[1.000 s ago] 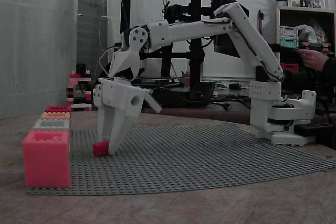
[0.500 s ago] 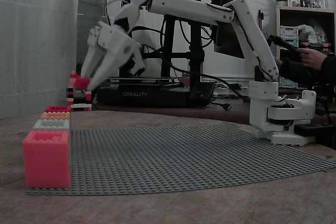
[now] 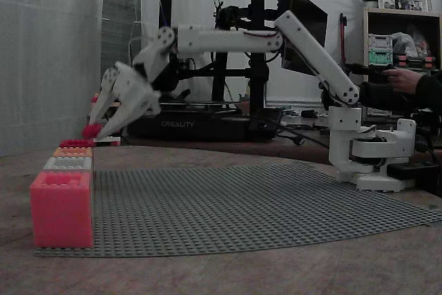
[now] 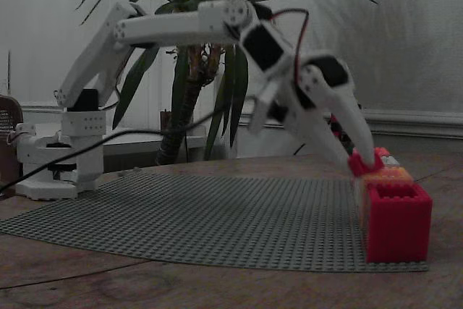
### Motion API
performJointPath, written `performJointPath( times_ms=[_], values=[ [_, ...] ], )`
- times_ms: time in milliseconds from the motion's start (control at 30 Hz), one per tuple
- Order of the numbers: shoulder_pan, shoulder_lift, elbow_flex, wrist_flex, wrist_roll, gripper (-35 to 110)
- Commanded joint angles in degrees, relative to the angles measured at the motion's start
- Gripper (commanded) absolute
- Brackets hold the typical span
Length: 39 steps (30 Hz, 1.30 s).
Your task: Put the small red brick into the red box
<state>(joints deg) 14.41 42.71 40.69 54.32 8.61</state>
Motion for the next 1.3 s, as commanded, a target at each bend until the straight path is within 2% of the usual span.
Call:
performJointPath(
  times_ms=[0,233,667,900,1133,1267],
  values=[
    [1.1,0.4,-7.4,-3.4,-0.8,0],
    [1.0,-3.7,-10.0,-8.4,-2.3,0],
    [0.9,-6.2,-11.9,-11.0,-3.9,0],
    [1.0,-6.0,-11.9,-8.6,-4.0,20],
    [1.0,-2.0,-9.8,-6.9,-2.9,23],
    [0.8,9.8,1.7,-9.9,-1.9,18]
  ],
)
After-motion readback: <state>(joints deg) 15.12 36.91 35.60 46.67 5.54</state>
